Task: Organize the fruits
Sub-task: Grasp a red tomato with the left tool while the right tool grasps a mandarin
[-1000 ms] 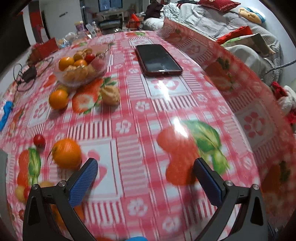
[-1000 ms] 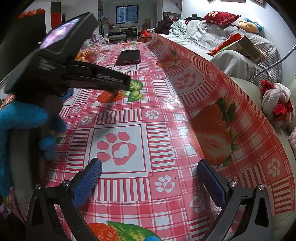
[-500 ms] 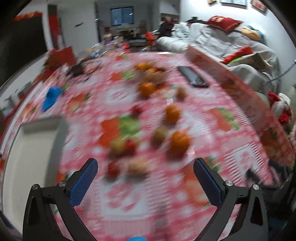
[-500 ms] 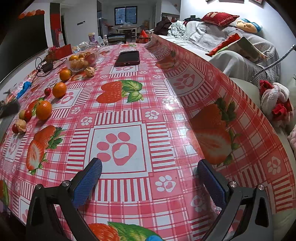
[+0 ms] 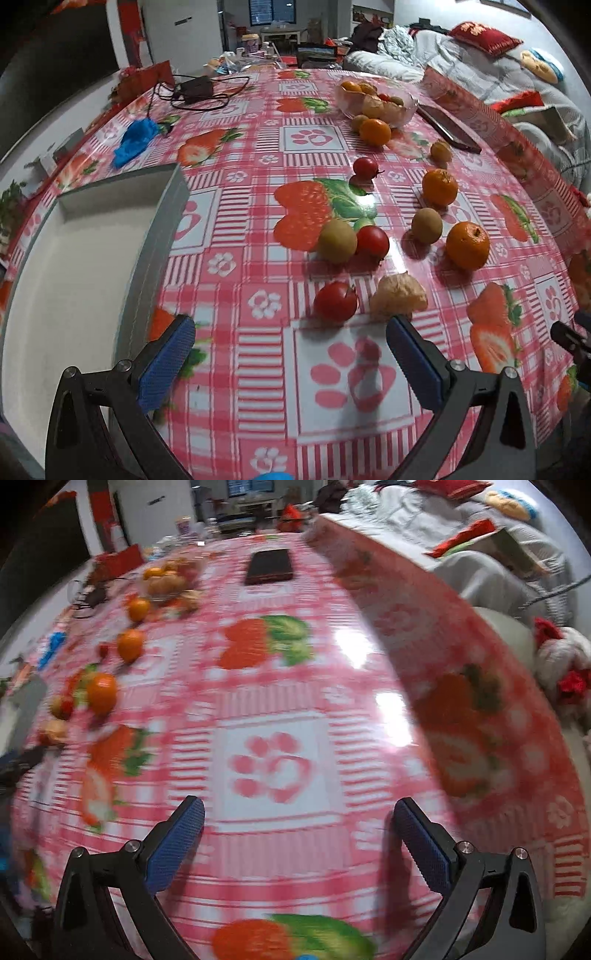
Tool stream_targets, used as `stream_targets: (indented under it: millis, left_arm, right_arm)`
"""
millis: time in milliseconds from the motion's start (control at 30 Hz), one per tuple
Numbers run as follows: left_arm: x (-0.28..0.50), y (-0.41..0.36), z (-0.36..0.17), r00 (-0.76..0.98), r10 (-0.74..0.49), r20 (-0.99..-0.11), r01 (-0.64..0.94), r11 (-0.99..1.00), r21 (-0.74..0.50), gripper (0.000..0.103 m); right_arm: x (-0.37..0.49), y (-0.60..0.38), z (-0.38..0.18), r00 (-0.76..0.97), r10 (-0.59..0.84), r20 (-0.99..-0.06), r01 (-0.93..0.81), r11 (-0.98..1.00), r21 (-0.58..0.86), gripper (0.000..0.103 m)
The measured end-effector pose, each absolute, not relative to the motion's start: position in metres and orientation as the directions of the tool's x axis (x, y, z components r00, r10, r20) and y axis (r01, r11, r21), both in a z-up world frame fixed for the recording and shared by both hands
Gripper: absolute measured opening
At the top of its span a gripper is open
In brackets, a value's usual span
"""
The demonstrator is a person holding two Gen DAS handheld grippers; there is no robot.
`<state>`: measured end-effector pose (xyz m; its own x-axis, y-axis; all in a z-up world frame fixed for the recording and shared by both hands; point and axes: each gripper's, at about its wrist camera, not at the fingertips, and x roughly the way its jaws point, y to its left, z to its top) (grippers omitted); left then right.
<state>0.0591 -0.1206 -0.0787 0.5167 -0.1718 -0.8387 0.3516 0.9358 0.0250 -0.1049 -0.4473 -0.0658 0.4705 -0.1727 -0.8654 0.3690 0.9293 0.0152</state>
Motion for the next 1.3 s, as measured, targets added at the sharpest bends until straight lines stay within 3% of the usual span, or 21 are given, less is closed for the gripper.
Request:
stream_targets:
  millis: [600,667,700,767,833,867,900,967,1100,1300]
  left_arm:
    - [0.082,-0.131,-0.088,0.478,-0.190,-0.858,0.361,0.932,-0.005,0.103]
    - [0.082,-0.132,-0.087,0.472,-0.191,-0.861,0.361,0.932,-0.008,0.101]
    - [0.080,-0.132,-0.086,0.474,-0.194,-0.859,0.364,0.931,-0.009,0.096]
    - [0.077,-0.134,-0.084,0.480,-0.199,-0.854,0.372,0.928,-0.007,0.086]
    - [0.074,-0.135,-0.080,0.487,-0.204,-0.849,0.372,0.928,-0.010,0.070]
    - [0.073,-0.134,-0.079,0.489,-0.203,-0.848,0.369,0.929,-0.009,0.056]
    - [0.072,-0.133,-0.077,0.487,-0.206,-0.848,0.368,0.930,-0.015,0.040]
    - [0.072,-0.131,-0.075,0.471,-0.219,-0.855,0.368,0.929,-0.035,0.025]
    - [0.068,-0.121,-0.071,0.433,-0.269,-0.860,0.353,0.929,-0.113,0.025]
    - [0.050,-0.109,-0.053,0.458,-0.288,-0.841,0.362,0.925,-0.120,0.025]
  right_arm:
    - [0.017,-0.356,-0.064,0.507,0.012,-0.862,0.115,0.990,0.081,0.103]
    - [0.023,-0.351,-0.067,0.501,0.018,-0.865,0.102,0.992,0.080,0.090]
    - [0.027,-0.349,-0.069,0.493,0.029,-0.870,0.096,0.991,0.088,0.073]
    - [0.030,-0.347,-0.069,0.496,0.013,-0.868,0.095,0.993,0.069,0.066]
    - [0.029,-0.345,-0.068,0.503,0.025,-0.864,0.075,0.995,0.072,0.045]
    - [0.027,-0.345,-0.066,0.505,0.034,-0.863,0.068,0.995,0.079,0.039]
    - [0.026,-0.346,-0.065,0.507,0.039,-0.861,0.070,0.994,0.086,0.040]
    - [0.019,-0.353,-0.063,0.514,0.054,-0.856,0.087,0.990,0.115,0.040]
    - [0.000,-0.366,-0.058,0.526,0.081,-0.847,0.114,0.980,0.164,0.040]
    - [-0.023,-0.367,-0.049,0.537,0.084,-0.840,0.120,0.977,0.174,0.040]
